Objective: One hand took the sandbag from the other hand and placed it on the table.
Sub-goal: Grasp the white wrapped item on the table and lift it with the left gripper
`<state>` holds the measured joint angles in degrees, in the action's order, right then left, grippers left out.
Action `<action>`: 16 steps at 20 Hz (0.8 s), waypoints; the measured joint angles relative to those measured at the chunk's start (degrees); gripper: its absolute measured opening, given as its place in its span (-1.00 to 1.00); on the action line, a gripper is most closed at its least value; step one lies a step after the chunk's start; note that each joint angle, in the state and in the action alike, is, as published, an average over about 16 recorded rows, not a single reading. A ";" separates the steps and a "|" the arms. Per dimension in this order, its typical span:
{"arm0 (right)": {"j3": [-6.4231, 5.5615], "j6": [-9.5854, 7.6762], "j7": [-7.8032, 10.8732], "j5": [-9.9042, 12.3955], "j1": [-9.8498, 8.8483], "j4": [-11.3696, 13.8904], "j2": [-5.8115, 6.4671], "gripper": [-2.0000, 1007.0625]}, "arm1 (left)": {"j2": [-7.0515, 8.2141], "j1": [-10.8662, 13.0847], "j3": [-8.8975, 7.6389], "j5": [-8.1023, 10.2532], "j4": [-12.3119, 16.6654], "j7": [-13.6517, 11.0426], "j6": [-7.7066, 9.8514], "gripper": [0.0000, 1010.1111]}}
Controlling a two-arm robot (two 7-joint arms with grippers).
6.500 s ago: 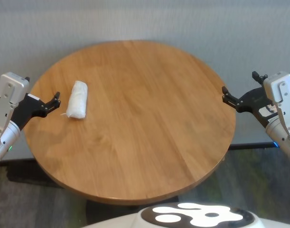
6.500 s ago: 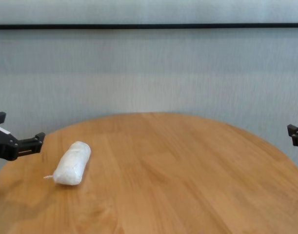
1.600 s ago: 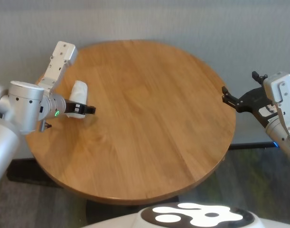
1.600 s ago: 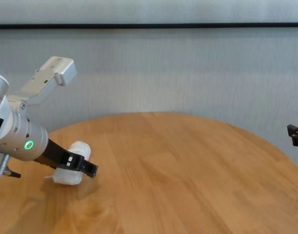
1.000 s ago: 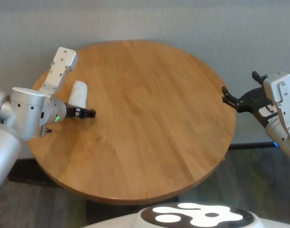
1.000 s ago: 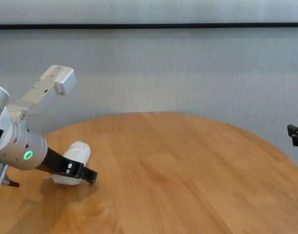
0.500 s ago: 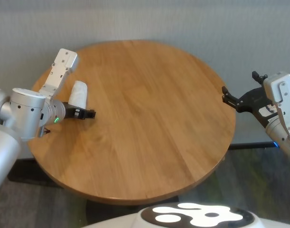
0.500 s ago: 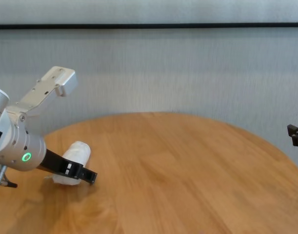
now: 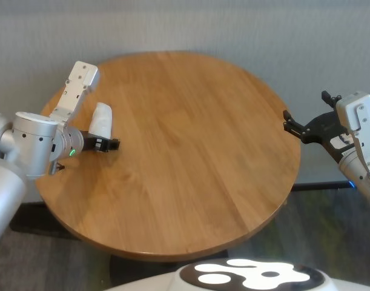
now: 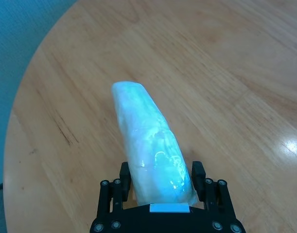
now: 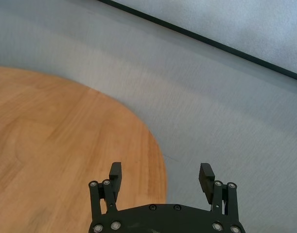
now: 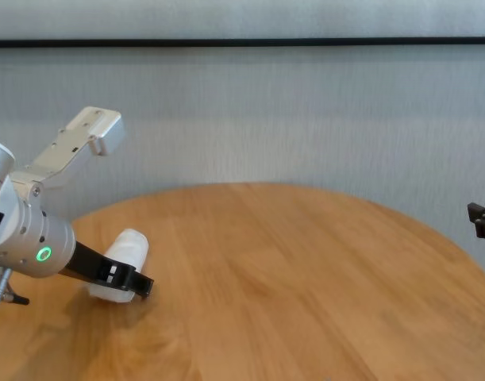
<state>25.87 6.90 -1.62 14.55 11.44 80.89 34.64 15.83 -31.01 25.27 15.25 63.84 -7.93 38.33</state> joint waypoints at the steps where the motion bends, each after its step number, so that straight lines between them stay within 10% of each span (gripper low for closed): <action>1: 0.00 0.00 0.00 0.00 0.00 0.00 0.00 0.99 | -0.01 0.00 -0.02 0.03 0.00 0.01 0.01 0.61; 16: 0.00 0.00 0.00 0.00 0.00 0.00 0.00 0.99 | -0.08 0.00 -0.18 0.22 0.02 0.11 0.13 0.20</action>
<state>25.87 6.90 -1.62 14.55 11.44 80.89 34.64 15.75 -31.01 25.09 15.47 63.86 -7.82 38.46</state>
